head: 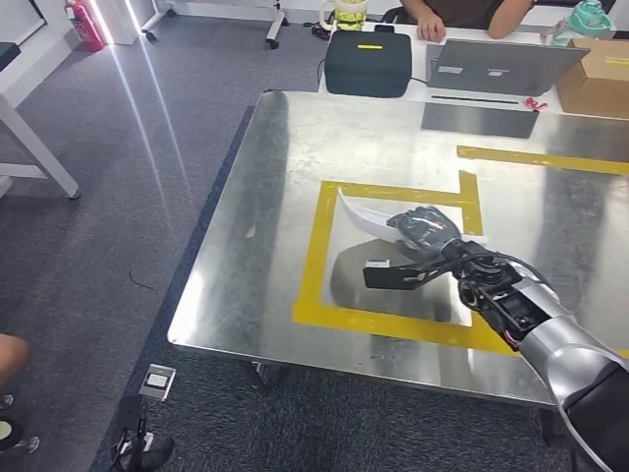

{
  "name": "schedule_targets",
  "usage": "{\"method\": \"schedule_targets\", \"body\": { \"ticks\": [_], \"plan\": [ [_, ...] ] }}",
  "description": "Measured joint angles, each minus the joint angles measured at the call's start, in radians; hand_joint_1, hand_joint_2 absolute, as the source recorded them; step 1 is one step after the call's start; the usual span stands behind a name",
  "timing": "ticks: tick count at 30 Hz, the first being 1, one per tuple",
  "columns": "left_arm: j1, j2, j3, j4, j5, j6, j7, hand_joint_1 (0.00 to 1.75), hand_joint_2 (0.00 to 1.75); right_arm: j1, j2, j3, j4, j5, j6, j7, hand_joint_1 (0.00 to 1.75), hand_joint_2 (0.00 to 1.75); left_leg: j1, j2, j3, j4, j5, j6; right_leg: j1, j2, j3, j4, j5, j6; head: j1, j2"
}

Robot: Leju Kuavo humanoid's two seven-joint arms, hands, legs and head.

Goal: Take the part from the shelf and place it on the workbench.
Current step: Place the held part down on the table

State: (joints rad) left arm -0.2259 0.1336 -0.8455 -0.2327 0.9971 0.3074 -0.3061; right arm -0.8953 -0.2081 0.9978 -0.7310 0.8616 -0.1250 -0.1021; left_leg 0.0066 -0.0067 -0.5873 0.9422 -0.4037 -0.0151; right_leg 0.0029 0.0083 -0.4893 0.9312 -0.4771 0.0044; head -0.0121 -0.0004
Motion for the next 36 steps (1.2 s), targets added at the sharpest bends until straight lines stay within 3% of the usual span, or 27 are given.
{"method": "schedule_targets", "body": {
  "ticks": [17,24,36],
  "plan": [
    [-0.008,-0.003,0.000,0.000,-0.034,0.013,0.044,0.00,1.75,0.046,0.016,0.003,-0.290,-0.109,0.024,0.014,1.75,1.75,0.000,0.000,0.001,0.000,0.000,0.000,-0.001,0.000,0.000,0.000,0.000,0.000,0.002,0.000],
    [-0.009,-0.004,0.000,0.000,-0.035,0.017,0.045,0.00,1.75,0.050,0.016,0.003,-0.328,-0.108,0.026,0.018,1.75,1.75,0.000,0.000,0.001,0.000,0.000,0.000,0.000,0.000,0.000,0.000,0.000,0.000,0.001,0.000],
    [-0.017,-0.008,0.000,0.000,-0.047,0.012,0.049,0.00,1.75,0.037,0.015,0.026,-0.288,0.029,0.026,0.081,1.75,1.75,0.000,0.000,0.001,0.000,0.000,0.000,0.000,0.000,0.001,0.000,0.000,0.000,0.001,0.000]
  ]
}}
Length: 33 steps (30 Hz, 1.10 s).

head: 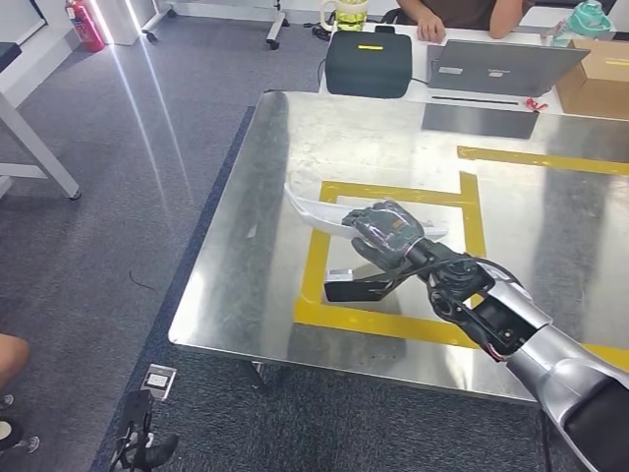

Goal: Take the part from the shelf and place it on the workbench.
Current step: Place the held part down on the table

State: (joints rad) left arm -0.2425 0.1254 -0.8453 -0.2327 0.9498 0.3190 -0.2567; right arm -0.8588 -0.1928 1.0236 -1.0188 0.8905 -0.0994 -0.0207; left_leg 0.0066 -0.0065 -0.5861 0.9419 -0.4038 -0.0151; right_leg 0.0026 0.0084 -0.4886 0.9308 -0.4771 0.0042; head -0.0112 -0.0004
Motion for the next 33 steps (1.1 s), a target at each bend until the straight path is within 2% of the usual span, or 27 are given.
{"method": "schedule_targets", "body": {
  "ticks": [12,21,33],
  "plan": [
    [0.003,0.001,0.000,0.000,-0.004,-0.004,0.000,0.00,1.75,-0.029,-0.037,-0.047,0.096,-0.056,-0.001,0.002,1.75,1.75,0.000,0.000,0.000,0.001,0.000,0.000,0.000,0.001,0.000,0.000,0.000,0.000,0.002,0.000],
    [0.000,0.000,0.000,0.000,-0.004,-0.003,-0.002,0.00,1.75,-0.029,-0.037,-0.054,0.112,-0.059,-0.002,-0.002,1.75,1.75,0.000,0.000,0.000,0.000,0.000,0.000,0.000,0.001,0.000,0.000,0.000,0.000,0.000,0.000],
    [0.001,0.001,0.000,0.000,-0.006,0.014,-0.014,0.00,1.75,-0.029,-0.025,-0.052,0.129,-0.097,-0.029,-0.052,1.75,1.75,0.000,0.000,0.000,0.000,0.000,0.000,0.000,0.000,0.001,0.000,0.000,0.000,0.001,0.000]
  ]
}}
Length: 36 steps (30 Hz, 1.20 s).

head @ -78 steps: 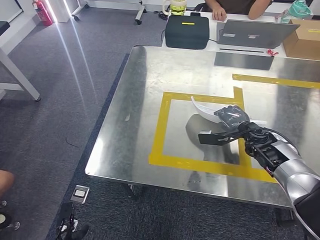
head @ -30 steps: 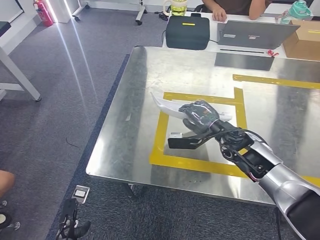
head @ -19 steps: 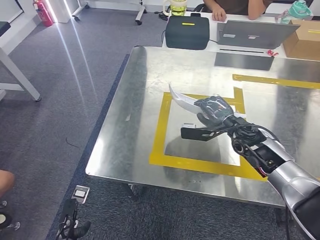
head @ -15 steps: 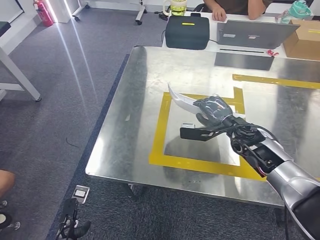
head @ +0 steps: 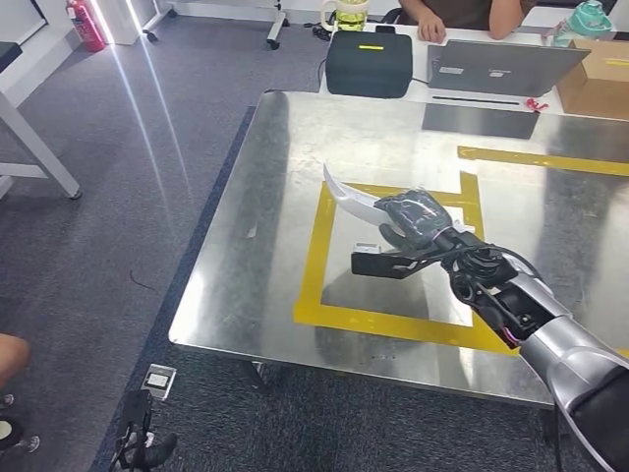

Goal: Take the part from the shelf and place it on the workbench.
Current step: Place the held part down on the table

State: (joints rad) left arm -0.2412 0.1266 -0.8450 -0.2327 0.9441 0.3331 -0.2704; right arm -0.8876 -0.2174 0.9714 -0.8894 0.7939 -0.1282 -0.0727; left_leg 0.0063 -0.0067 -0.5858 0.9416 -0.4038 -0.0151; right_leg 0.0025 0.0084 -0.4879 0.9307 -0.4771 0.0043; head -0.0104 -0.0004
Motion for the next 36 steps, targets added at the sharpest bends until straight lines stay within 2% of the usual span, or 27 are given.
{"method": "schedule_targets", "body": {
  "ticks": [4,7,11,31,36],
  "plan": [
    [0.000,0.000,0.000,0.000,-0.008,0.005,0.002,0.00,1.75,0.001,0.010,0.001,0.003,-0.008,-0.007,-0.010,0.00,1.75,0.000,0.000,0.000,0.000,0.000,0.000,0.000,0.000,0.000,0.000,0.000,0.000,0.000,0.000],
    [0.000,0.000,0.000,0.000,-0.013,0.009,0.011,0.00,1.75,0.002,0.015,0.001,0.003,-0.013,-0.010,-0.012,0.00,1.75,0.000,0.000,0.000,0.000,0.000,0.000,0.000,0.000,0.000,0.000,0.000,0.000,0.000,0.000],
    [0.000,-0.001,0.000,0.000,-0.012,0.017,0.020,0.00,0.00,0.003,0.016,0.001,0.003,-0.019,-0.010,-0.013,0.00,1.75,0.000,0.000,0.000,0.000,0.000,0.000,0.000,0.000,0.000,0.000,0.000,0.000,0.000,0.000],
    [0.001,-0.005,0.000,0.000,-0.013,0.001,0.038,0.00,0.00,0.009,0.016,0.005,0.006,-0.033,-0.009,-0.009,0.00,1.75,0.000,0.000,0.000,0.000,0.000,0.000,0.000,0.000,0.000,0.000,0.000,0.000,0.001,0.000],
    [0.002,-0.005,0.000,0.000,-0.013,-0.001,0.038,0.00,0.00,0.010,0.016,-0.001,0.005,-0.107,-0.010,-0.019,0.00,1.75,0.000,0.000,0.000,0.000,0.000,0.000,0.000,0.000,0.000,0.000,0.000,0.000,0.001,0.000]
  ]
}}
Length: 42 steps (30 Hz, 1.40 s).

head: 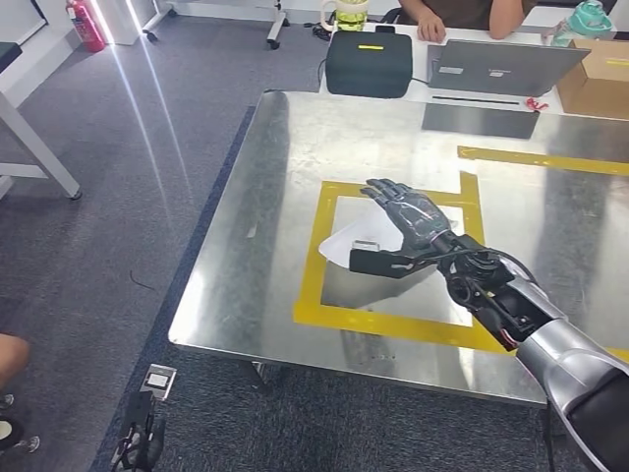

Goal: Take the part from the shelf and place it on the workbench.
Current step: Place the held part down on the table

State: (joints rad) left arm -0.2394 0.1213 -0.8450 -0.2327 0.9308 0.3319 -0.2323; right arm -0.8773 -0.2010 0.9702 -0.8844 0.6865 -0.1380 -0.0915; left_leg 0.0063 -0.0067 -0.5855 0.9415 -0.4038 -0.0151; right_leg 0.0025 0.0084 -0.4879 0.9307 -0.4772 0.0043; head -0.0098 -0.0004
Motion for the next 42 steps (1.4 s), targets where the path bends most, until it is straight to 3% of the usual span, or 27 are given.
{"method": "schedule_targets", "body": {
  "ticks": [6,10,14,24,32,42],
  "plan": [
    [0.002,0.000,0.000,0.000,0.000,0.000,-0.001,0.00,0.00,-0.002,0.000,-0.043,-0.019,-0.222,-0.011,-0.044,0.00,1.75,0.000,0.000,0.000,0.000,0.000,0.000,0.000,0.000,0.000,0.000,0.000,0.000,0.000,0.000],
    [0.007,0.000,0.001,0.000,0.001,0.000,-0.006,0.00,0.00,-0.010,0.001,-0.089,-0.082,-0.451,-0.061,-0.091,0.00,0.00,0.000,0.000,0.000,0.000,0.000,0.000,0.000,0.000,0.000,0.000,0.000,0.000,0.000,0.000],
    [0.013,0.000,0.005,0.000,0.007,0.000,-0.014,0.00,0.00,-0.016,0.001,-0.140,-0.210,-0.638,-0.121,-0.122,0.00,0.00,0.000,0.000,0.000,0.000,0.000,0.000,0.000,0.000,0.000,0.000,0.000,0.000,0.000,0.000],
    [0.030,-0.002,0.020,0.000,0.037,-0.053,-0.013,0.00,0.00,0.019,0.004,-0.210,-0.513,-0.737,-0.252,-0.209,0.00,0.00,0.000,0.000,0.000,0.000,0.000,0.000,0.000,-0.001,0.000,0.000,0.000,0.000,0.000,0.000],
    [0.047,-0.008,0.026,0.000,0.040,-0.063,-0.008,0.00,0.00,0.138,0.011,-0.254,-0.774,-0.761,-0.307,-0.300,0.00,0.00,0.000,0.000,0.001,0.000,0.000,0.000,0.000,-0.001,0.000,0.000,-0.001,0.000,-0.001,0.000],
    [0.063,-0.013,0.030,0.000,0.041,-0.064,0.020,0.00,0.00,0.394,0.022,-0.283,-1.047,-0.750,-0.311,-0.437,0.00,0.00,0.000,0.000,0.001,-0.001,-0.001,0.000,0.000,-0.001,0.000,-0.001,-0.001,-0.001,-0.001,0.000]
  ]
}}
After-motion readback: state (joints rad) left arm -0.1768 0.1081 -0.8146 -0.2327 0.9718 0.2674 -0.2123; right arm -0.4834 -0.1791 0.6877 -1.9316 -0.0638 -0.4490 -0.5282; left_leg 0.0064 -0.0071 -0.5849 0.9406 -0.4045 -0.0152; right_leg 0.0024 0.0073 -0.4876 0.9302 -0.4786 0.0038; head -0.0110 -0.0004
